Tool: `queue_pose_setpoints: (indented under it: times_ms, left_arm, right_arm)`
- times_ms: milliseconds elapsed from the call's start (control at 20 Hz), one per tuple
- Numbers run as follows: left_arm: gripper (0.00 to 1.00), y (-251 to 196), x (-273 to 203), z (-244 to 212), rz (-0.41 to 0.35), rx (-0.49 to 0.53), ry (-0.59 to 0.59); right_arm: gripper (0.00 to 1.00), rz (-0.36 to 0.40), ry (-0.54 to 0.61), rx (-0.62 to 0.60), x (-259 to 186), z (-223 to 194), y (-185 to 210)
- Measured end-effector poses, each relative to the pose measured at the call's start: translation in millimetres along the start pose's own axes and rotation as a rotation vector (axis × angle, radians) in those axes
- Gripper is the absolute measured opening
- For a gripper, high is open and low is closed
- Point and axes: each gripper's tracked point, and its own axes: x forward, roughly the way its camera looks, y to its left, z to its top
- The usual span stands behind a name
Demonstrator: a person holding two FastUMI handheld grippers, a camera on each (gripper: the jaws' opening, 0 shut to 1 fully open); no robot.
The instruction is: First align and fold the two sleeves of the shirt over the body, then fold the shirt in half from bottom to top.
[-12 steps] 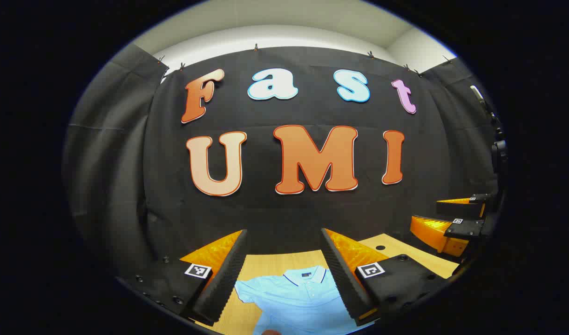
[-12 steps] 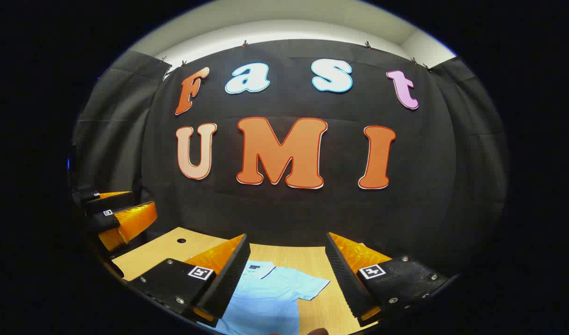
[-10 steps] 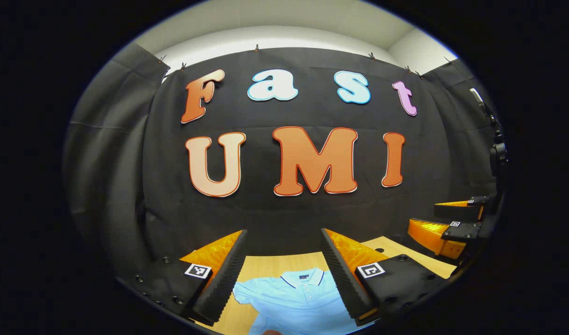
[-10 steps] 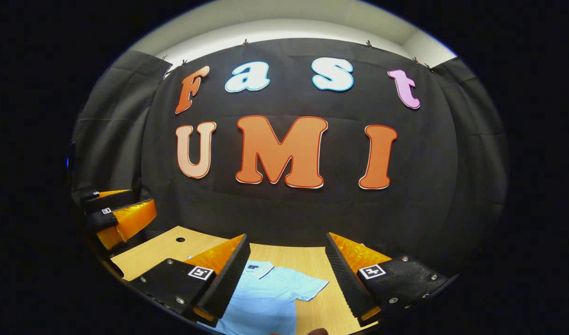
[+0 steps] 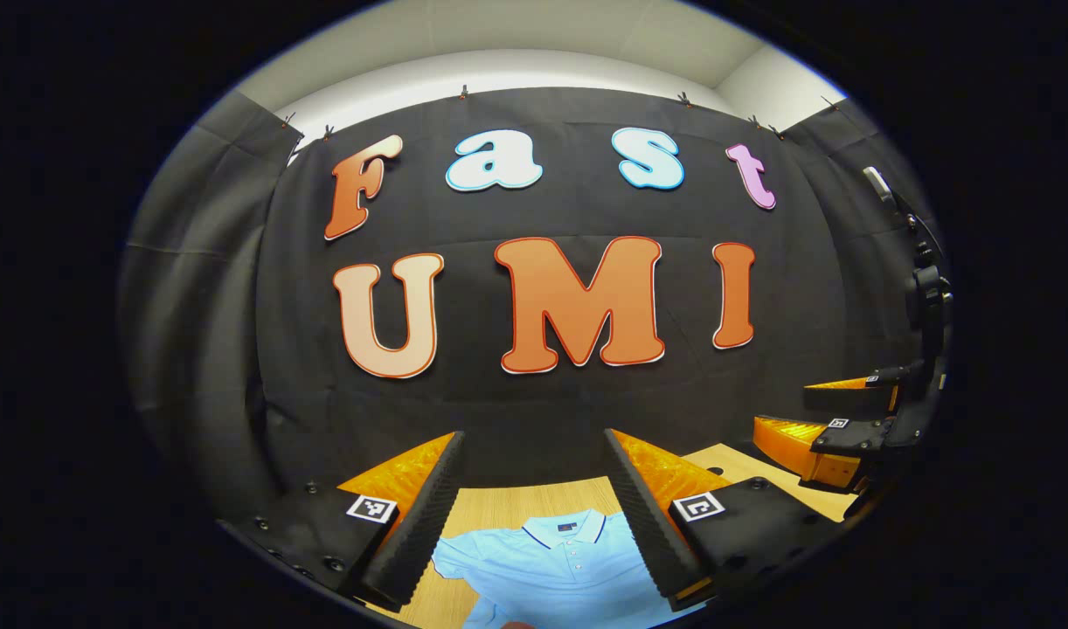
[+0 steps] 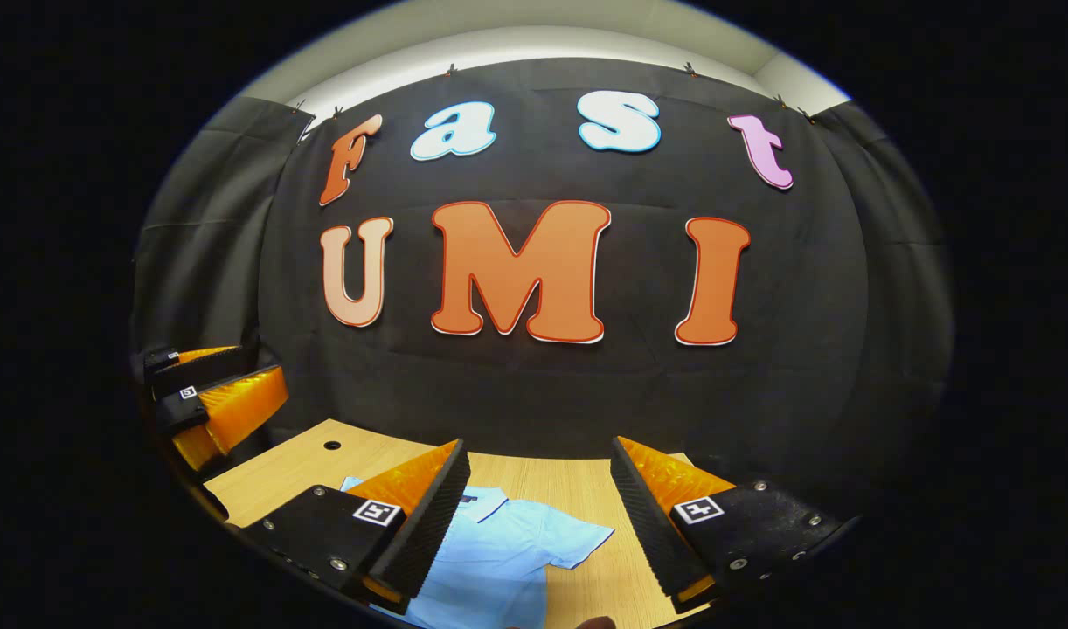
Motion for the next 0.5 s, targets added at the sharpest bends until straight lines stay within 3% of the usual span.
queue_pose_setpoints:
  times_ms: [500]
  left_arm:
    - [1.00,5,-2,4,0.040,0.034,-0.001]
  right_arm:
    - [0.98,-0.032,0.149,0.009,32,-37,-15]
